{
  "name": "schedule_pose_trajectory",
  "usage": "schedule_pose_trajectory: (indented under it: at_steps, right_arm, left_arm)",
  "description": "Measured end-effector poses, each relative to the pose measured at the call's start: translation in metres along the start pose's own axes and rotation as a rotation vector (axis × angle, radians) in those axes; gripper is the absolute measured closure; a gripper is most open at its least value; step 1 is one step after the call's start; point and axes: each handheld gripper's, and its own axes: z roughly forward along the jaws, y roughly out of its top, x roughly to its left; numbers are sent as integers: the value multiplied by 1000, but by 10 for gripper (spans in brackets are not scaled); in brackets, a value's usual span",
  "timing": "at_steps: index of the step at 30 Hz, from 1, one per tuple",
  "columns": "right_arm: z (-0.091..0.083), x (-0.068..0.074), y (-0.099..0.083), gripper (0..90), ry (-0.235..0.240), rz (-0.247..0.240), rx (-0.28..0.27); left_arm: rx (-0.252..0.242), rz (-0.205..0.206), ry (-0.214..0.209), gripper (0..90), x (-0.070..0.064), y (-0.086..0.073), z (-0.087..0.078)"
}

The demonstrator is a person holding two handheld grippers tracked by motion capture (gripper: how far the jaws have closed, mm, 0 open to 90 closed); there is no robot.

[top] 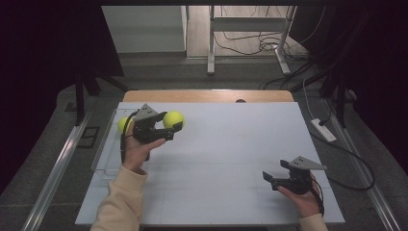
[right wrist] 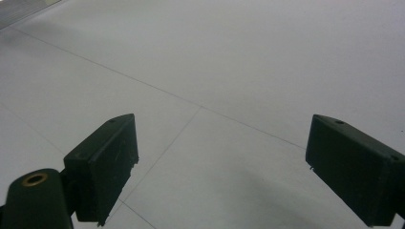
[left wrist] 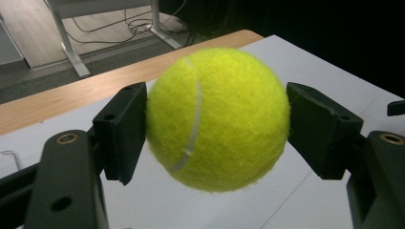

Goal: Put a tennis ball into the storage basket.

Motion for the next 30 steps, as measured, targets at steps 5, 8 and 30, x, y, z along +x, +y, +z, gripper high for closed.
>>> schedule_pose_trajectory:
  at_steps: [5, 8, 30]
  right_arm:
    - [0, 0, 0, 106, 0, -2, 0]
    - [0, 0, 0, 106, 0, -3, -1]
    - [0, 0, 0, 106, -1, 1, -1]
  left_arm:
    - [-4, -9, 13, 273, 4, 0, -2]
    - [-9, -17, 21, 273, 6, -1, -4]
    - [-21, -60, 69, 273, 26, -4, -13]
